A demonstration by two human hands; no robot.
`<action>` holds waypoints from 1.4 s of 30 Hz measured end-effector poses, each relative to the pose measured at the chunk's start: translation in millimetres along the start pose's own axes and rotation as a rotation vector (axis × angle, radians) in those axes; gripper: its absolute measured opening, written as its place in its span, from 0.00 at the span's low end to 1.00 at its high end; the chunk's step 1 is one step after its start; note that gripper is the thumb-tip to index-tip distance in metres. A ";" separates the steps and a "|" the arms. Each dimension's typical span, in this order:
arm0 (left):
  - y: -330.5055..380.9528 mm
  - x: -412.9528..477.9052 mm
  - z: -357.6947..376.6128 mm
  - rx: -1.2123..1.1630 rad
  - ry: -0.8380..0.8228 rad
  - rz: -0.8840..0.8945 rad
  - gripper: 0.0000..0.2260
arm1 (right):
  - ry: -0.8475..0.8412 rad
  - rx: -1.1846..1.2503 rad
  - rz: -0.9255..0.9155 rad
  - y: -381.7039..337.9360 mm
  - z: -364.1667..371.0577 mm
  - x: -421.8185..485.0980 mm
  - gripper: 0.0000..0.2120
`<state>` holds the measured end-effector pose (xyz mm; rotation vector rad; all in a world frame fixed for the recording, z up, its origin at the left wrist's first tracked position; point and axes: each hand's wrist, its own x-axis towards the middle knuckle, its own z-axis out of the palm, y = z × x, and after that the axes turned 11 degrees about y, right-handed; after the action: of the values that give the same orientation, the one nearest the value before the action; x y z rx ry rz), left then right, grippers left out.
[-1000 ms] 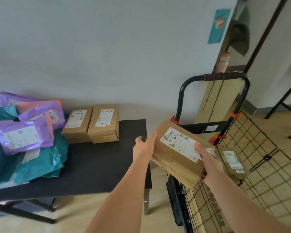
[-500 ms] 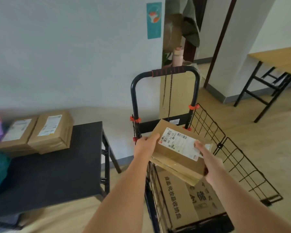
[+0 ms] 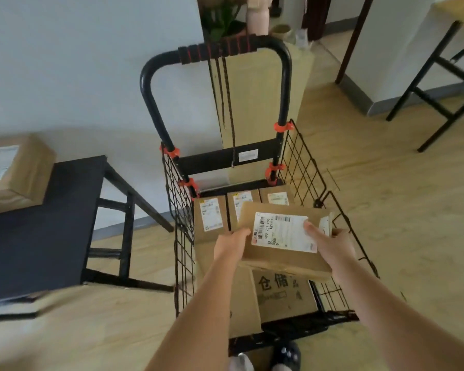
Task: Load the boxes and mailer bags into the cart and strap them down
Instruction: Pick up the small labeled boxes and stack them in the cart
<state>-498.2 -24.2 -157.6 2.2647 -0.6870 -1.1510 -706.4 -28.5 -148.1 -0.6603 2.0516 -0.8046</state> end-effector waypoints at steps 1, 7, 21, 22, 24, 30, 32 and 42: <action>-8.1 7.4 9.4 0.053 -0.020 -0.013 0.09 | -0.006 -0.041 -0.008 9.5 4.2 9.0 0.29; -50.6 22.0 61.9 0.328 -0.156 -0.021 0.26 | -0.012 -0.237 -0.030 65.6 30.2 54.2 0.25; -122.3 51.5 142.2 0.609 -0.218 0.058 0.34 | -0.111 -0.543 0.262 166.7 56.4 123.1 0.18; -123.1 53.2 146.5 0.650 -0.225 0.061 0.34 | -0.123 -0.577 0.283 170.5 58.3 126.3 0.16; -123.0 55.7 154.3 0.761 -0.237 0.064 0.35 | -0.151 -0.639 0.306 177.9 63.6 132.4 0.12; -126.3 62.6 168.6 0.979 -0.228 0.128 0.38 | -0.224 -0.751 0.298 190.5 78.4 148.1 0.10; -128.9 66.0 171.2 1.021 -0.218 0.136 0.37 | -0.250 -0.771 0.302 195.0 81.0 150.2 0.10; -129.6 71.8 194.2 1.017 -0.282 0.149 0.24 | -0.347 -0.883 0.269 200.2 93.9 147.8 0.10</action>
<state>-596.1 -13.2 -381.1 2.7455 -1.8519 -1.2068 -739.8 -26.9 -412.0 -0.8794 2.0465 0.4011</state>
